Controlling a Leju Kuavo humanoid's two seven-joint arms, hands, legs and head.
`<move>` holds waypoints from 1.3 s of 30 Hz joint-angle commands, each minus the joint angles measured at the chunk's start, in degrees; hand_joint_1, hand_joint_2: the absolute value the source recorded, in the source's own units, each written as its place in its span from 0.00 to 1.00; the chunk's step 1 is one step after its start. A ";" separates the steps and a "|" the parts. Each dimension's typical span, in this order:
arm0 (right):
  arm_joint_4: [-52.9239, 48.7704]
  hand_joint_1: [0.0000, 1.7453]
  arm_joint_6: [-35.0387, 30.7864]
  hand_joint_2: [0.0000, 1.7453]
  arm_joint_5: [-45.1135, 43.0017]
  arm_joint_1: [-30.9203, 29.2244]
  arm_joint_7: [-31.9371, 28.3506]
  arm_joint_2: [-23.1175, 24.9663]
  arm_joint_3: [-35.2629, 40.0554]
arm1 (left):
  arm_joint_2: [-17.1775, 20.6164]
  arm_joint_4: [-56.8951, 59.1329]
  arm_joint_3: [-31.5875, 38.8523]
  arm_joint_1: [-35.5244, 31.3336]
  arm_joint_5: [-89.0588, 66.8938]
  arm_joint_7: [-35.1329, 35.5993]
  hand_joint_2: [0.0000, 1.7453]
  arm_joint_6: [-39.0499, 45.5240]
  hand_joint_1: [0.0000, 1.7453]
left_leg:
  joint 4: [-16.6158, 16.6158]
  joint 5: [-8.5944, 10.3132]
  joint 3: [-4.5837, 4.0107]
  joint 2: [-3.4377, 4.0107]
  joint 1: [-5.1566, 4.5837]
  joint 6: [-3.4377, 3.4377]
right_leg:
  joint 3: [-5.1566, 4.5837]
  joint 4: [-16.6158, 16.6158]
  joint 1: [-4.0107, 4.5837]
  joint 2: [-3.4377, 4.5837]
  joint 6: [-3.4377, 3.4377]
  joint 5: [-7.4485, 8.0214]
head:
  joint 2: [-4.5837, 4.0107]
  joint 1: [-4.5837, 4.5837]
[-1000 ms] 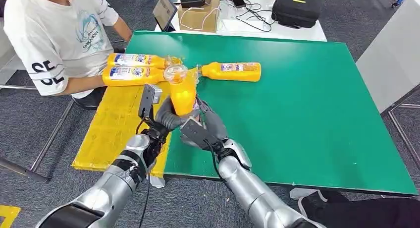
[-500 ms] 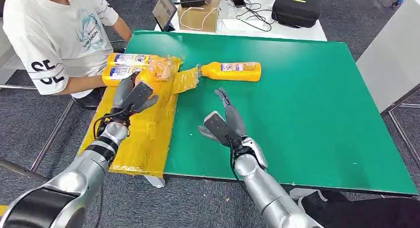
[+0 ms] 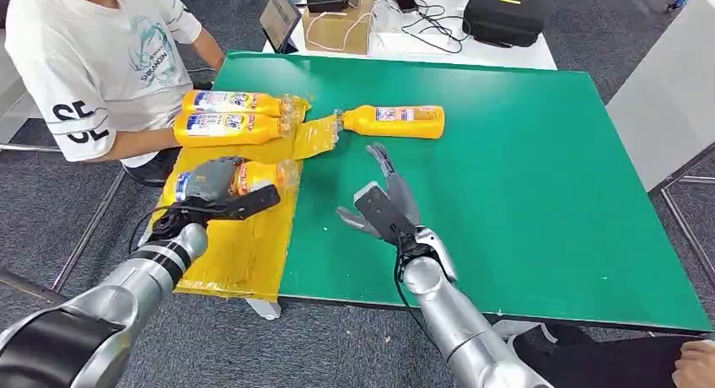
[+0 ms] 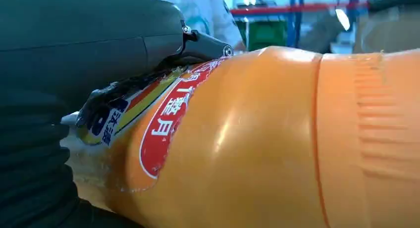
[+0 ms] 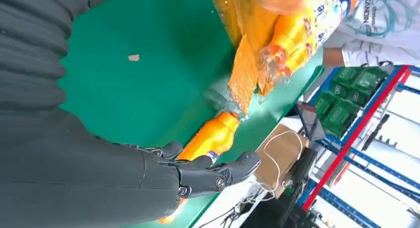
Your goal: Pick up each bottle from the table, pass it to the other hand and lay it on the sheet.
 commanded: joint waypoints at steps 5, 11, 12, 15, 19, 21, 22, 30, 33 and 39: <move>3.25 0.00 3.23 1.00 -1.29 -4.40 -0.14 -0.71 2.90 | 3.33 8.45 -9.20 -2.24 -7.44 1.10 1.00 -18.95 1.00 | 0.03 -0.10 0.16 0.16 0.08 -0.08 | 0.14 0.00 0.09 0.11 -0.11 -0.05 | 0.02 0.00; 4.73 0.00 3.44 1.00 -1.34 -4.94 -0.06 -0.36 3.58 | 2.25 8.11 -5.65 -1.52 -4.67 1.56 1.00 -20.39 0.92 | -0.02 -0.17 0.39 0.29 0.08 -0.11 | 0.33 -0.02 0.10 0.24 -0.14 -0.07 | 0.00 0.02; 5.01 0.00 3.70 1.00 -1.31 -5.11 -0.04 -0.45 3.83 | 1.97 7.98 -4.32 -1.04 -3.51 0.97 1.00 -20.36 0.76 | -0.06 -0.10 0.31 0.22 0.03 -0.07 | 0.24 -0.03 0.04 0.16 -0.10 -0.04 | 0.00 0.00; 5.34 0.00 3.65 1.00 -1.27 -5.27 -0.03 -0.41 3.97 | 1.78 7.74 -3.78 -0.50 -3.21 0.50 1.00 -19.43 0.00 | -0.03 -0.19 0.48 0.24 0.08 -0.12 | 0.40 -0.03 0.09 0.15 -0.16 -0.12 | 0.00 0.02; 5.94 0.00 3.70 1.00 -1.34 -5.74 -0.01 -0.49 4.23 | 1.68 7.72 -2.49 -0.48 -2.45 -0.97 1.00 -18.74 0.00 | -0.04 -0.20 0.54 0.22 0.09 -0.12 | 0.49 -0.03 0.10 0.15 -0.17 -0.13 | 0.02 0.02; 5.96 0.00 3.72 1.00 -1.34 -5.76 -0.01 -0.54 4.22 | 1.75 7.73 -2.47 -0.59 -2.45 -0.97 1.00 -18.82 0.00 | -0.04 -0.18 0.51 0.25 0.09 -0.11 | 0.47 -0.06 0.10 0.19 -0.16 -0.09 | 0.00 0.00; 5.96 0.00 3.72 1.00 -1.34 -5.76 -0.01 -0.54 4.22 | 1.75 7.73 -2.47 -0.59 -2.45 -0.97 1.00 -18.82 0.00 | -0.06 -0.13 0.43 0.19 0.05 -0.08 | 0.39 -0.05 0.06 0.14 -0.12 -0.07 | 0.00 0.00; 6.23 0.00 3.41 1.00 -1.77 -5.72 -0.22 -1.09 4.17 | 1.97 6.75 1.41 -0.67 0.04 -6.53 1.00 -16.09 0.00 | -0.04 -0.08 0.31 0.09 0.03 -0.06 | 0.29 -0.02 0.04 0.04 -0.09 -0.06 | 0.00 0.00; 6.23 0.00 3.41 1.00 -1.77 -5.72 -0.22 -1.09 4.17 | 1.97 6.75 1.41 -0.67 0.04 -6.53 1.00 -16.09 0.00 | -0.03 -0.08 0.30 0.07 0.04 -0.06 | 0.28 -0.02 0.04 0.05 -0.08 -0.06 | 0.00 0.00; 6.17 0.00 2.92 1.00 -1.93 -4.83 -0.10 -2.26 3.77 | 0.39 2.49 14.31 1.99 14.67 -21.61 0.00 -21.49 0.00 | -0.02 -0.13 0.41 0.07 0.08 -0.09 | 0.42 -0.04 0.08 0.03 -0.12 -0.10 | 0.00 0.00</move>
